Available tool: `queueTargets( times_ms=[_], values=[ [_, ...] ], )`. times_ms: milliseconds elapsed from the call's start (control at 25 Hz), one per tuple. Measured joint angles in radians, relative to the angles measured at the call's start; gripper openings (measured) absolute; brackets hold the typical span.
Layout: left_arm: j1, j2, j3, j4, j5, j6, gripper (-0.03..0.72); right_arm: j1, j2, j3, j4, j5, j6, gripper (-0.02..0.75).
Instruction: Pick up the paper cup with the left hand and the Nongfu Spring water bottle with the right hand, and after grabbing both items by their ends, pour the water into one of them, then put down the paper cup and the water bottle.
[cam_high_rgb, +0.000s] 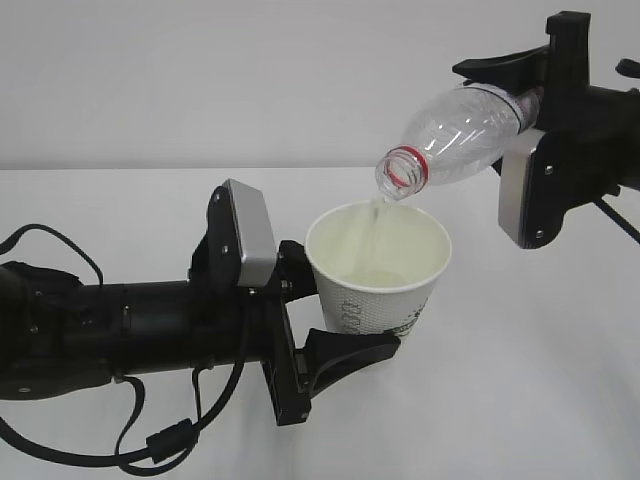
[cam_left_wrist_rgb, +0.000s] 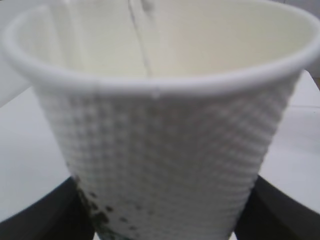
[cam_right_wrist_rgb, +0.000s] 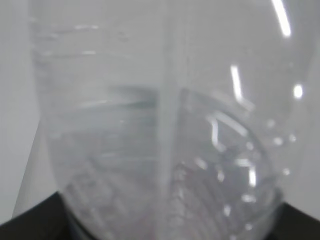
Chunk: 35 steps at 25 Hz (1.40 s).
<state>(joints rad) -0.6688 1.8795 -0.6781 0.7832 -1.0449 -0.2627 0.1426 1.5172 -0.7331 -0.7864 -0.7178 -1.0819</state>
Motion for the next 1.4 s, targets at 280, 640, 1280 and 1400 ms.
queueTargets(
  times_ms=[280, 640, 1280, 1400],
  values=[
    [0.0, 0.0, 0.0, 0.0, 0.0, 0.0, 0.534, 0.0, 0.0, 0.0, 0.0, 0.0, 0.0, 0.459],
    [0.0, 0.0, 0.0, 0.0, 0.0, 0.0, 0.534, 0.0, 0.0, 0.0, 0.0, -0.002, 0.0, 0.459],
    [0.0, 0.0, 0.0, 0.0, -0.006, 0.0, 0.534, 0.0, 0.0, 0.0, 0.0, -0.002, 0.0, 0.459],
    [0.0, 0.0, 0.0, 0.0, -0.006, 0.0, 0.534, 0.0, 0.0, 0.0, 0.0, -0.002, 0.0, 0.459]
  ],
)
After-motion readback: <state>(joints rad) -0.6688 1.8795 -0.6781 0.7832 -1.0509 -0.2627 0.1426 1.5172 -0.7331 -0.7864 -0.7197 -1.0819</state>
